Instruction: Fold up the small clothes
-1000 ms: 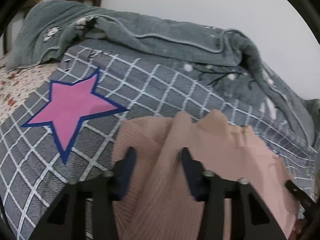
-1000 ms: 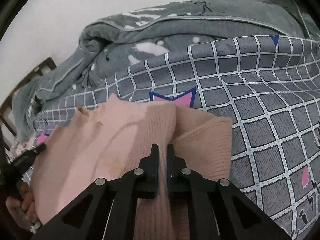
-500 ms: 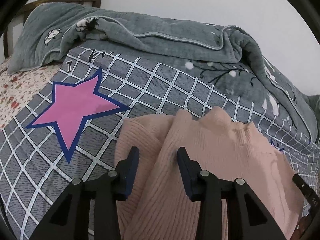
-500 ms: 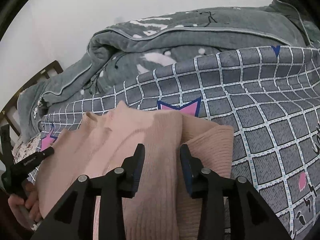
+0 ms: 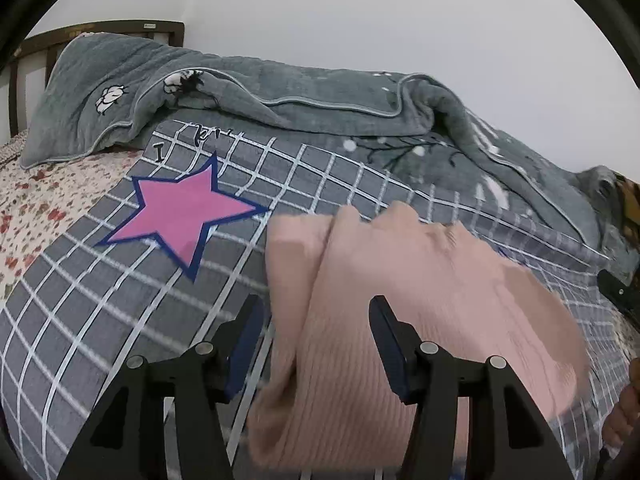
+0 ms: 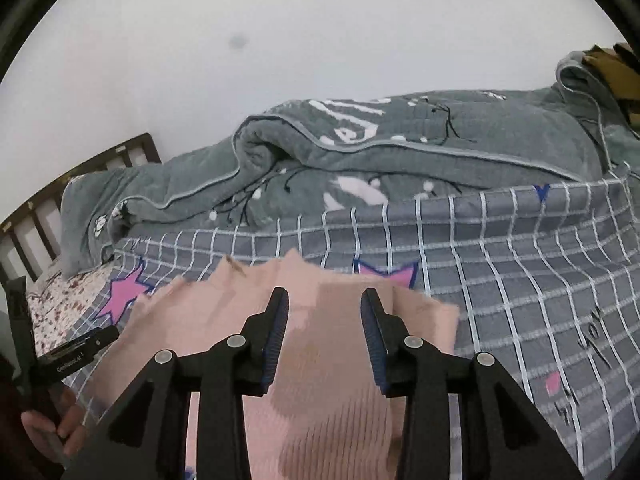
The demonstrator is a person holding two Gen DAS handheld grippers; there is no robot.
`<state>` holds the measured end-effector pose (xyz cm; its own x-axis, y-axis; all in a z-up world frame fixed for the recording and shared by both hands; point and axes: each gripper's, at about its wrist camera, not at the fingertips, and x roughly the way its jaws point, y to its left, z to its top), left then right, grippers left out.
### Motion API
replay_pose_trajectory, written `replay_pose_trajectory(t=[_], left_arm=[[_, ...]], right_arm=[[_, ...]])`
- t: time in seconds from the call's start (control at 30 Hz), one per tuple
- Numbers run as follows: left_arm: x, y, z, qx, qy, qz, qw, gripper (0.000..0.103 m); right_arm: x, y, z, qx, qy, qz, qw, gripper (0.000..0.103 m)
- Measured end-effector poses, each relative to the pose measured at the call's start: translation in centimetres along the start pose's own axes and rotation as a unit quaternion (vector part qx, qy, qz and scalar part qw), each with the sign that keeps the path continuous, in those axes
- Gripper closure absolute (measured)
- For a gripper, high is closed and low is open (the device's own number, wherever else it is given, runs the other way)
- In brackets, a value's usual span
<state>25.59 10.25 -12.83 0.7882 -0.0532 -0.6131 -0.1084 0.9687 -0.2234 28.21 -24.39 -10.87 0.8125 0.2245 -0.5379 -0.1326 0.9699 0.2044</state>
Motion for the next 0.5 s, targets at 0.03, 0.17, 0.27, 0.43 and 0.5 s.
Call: replay_pose_trajectory(t=[0.03, 0.17, 0.27, 0.43, 0.5], left_arm=[[-0.4, 0.2, -0.4, 0.003, 0.002, -0.004, 1.0000, 0.049], [-1.1, 1.4, -2.0, -0.017, 0.030, -0.023, 0.9991, 0.048], [-1.5, 3.0, -2.9, -0.056, 0.050, -0.040, 0.9964, 0.048], [-1.7, 4.9, -4.0, -0.089, 0.069, -0.063, 0.9916, 0.048], [-1.6, 5.2, -4.1, -0.103, 0.071, -0.089, 0.9882, 0.048]], right_arm=[[-0.8, 0.0, -0.6, -0.002, 0.006, -0.002, 1.000, 0.063], [-3.2, -1.0, -3.5, -0.010, 0.023, -0.037, 0.999, 0.059], [-4.5, -2.2, -5.6, -0.005, 0.043, -0.050, 0.998, 0.058], [-5.2, -3.4, -8.4, 0.023, 0.078, -0.039, 0.996, 0.058], [-4.8, -3.4, -9.0, 0.029, 0.087, -0.032, 0.995, 0.058]])
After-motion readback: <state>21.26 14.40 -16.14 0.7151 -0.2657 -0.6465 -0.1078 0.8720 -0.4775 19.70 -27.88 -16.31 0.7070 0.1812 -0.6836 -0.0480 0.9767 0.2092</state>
